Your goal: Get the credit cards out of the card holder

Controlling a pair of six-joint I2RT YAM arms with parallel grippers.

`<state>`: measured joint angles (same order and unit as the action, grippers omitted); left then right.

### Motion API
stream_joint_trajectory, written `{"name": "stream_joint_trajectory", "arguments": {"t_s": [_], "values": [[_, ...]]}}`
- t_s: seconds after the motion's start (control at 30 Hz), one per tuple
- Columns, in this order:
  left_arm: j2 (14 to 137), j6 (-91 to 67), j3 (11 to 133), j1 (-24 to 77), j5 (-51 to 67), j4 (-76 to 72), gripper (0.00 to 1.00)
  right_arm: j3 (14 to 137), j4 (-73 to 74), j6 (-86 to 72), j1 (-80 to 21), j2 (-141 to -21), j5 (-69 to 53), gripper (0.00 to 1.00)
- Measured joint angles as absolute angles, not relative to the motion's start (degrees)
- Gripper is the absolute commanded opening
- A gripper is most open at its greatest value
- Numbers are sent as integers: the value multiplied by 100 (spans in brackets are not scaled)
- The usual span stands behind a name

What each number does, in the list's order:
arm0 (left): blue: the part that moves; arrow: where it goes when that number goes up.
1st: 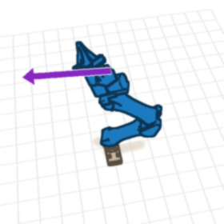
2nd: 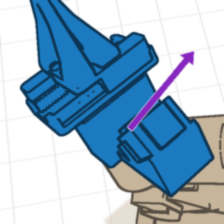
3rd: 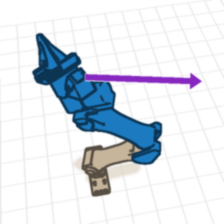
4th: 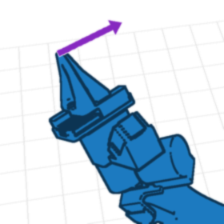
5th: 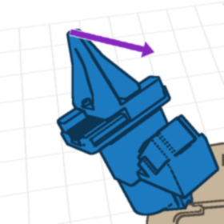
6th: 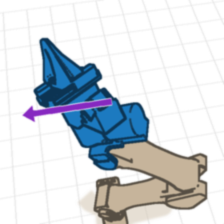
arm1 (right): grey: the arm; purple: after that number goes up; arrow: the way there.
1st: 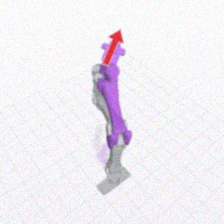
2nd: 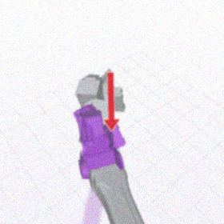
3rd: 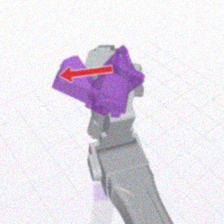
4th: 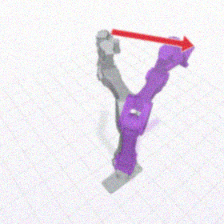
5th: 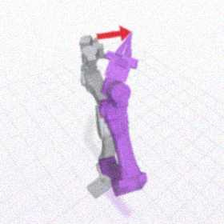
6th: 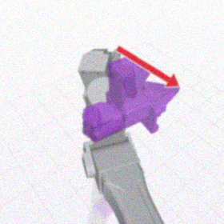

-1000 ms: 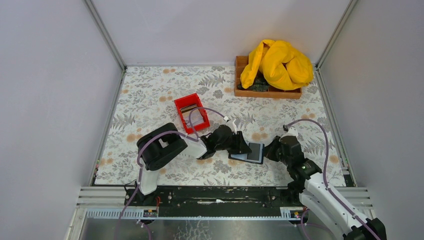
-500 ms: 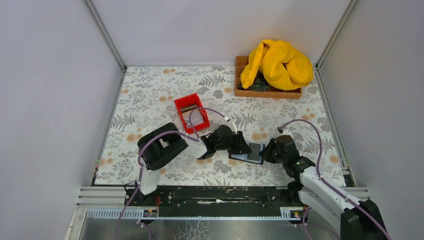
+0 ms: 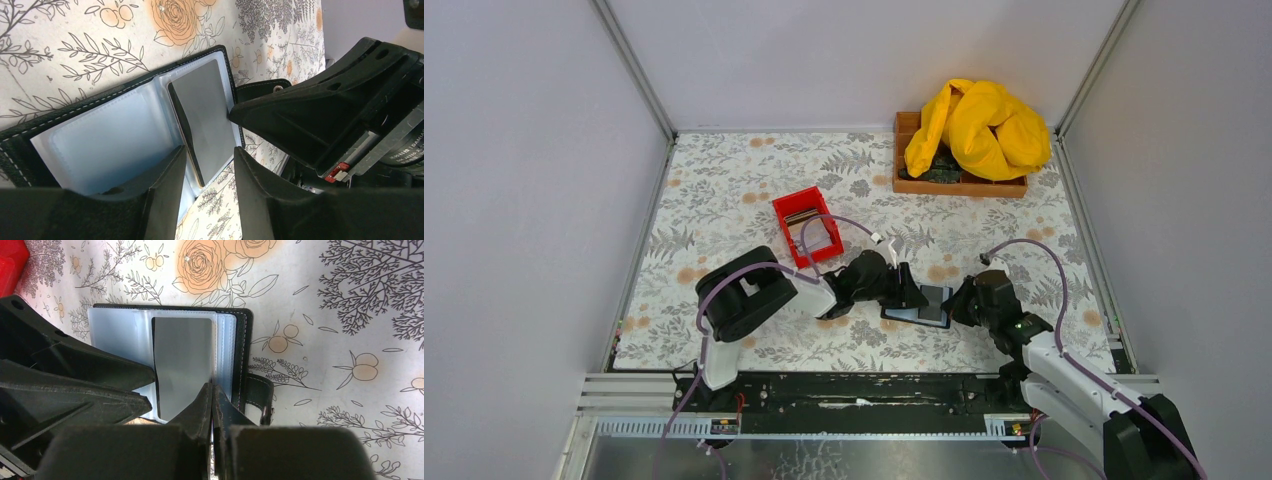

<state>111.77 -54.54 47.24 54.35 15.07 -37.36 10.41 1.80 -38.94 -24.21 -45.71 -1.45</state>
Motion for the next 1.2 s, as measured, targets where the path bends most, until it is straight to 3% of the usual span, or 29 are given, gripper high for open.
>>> {"name": "stream_joint_trajectory", "arguments": {"t_s": [1.2], "values": [[11281,-5636,4434,5391,2014,-4571,46,1118,-161,-3868,-2355,-5041,-165,0]]}}
